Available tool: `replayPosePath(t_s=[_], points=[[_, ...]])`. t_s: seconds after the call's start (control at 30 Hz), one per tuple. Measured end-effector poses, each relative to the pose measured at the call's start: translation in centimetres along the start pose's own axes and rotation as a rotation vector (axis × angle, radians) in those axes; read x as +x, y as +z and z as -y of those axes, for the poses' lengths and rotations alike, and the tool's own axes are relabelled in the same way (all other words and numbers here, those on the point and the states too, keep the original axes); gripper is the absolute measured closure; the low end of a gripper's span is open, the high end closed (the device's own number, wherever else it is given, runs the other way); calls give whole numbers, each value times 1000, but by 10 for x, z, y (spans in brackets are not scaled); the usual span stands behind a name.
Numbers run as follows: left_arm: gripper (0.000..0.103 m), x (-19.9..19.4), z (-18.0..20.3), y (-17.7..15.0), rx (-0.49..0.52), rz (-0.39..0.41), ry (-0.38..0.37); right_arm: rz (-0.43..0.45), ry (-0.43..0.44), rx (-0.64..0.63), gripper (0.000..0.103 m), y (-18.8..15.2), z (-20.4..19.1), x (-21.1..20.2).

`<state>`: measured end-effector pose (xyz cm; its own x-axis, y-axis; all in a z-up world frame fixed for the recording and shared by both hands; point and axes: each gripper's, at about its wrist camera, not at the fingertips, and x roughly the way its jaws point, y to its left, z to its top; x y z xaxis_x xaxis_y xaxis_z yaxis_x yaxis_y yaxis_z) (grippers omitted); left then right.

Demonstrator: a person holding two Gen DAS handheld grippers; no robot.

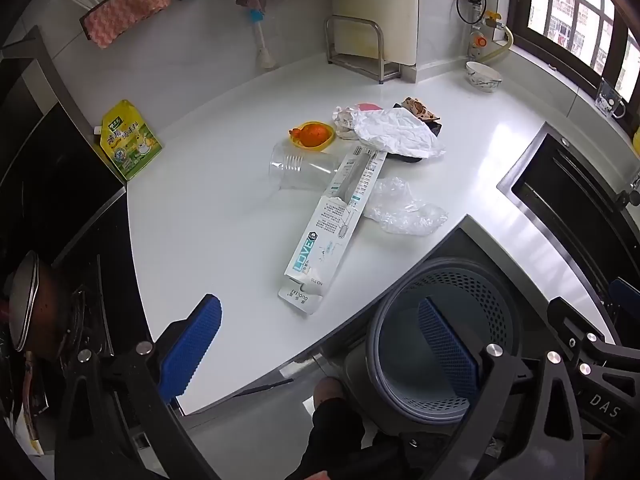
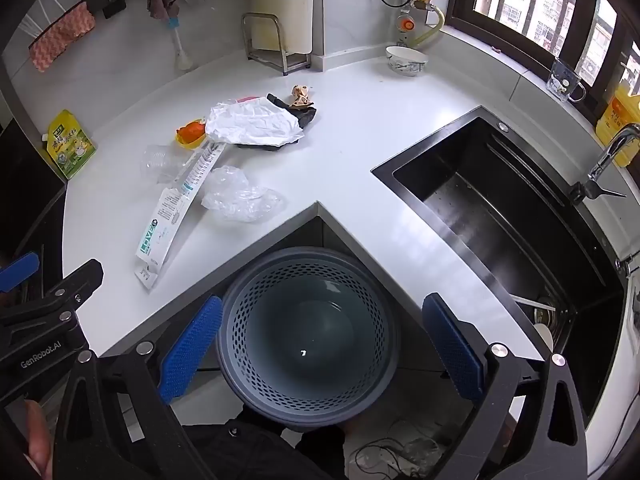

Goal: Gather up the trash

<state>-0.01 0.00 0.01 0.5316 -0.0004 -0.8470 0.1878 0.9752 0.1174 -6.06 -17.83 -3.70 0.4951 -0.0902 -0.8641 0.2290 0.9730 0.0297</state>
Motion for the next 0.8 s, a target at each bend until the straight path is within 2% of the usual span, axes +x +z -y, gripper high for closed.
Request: replayPosePath(t_s=[0.8], points=[[6, -3, -3, 0, -9, 2, -18, 15, 7, 1, 7, 1, 2, -6]])
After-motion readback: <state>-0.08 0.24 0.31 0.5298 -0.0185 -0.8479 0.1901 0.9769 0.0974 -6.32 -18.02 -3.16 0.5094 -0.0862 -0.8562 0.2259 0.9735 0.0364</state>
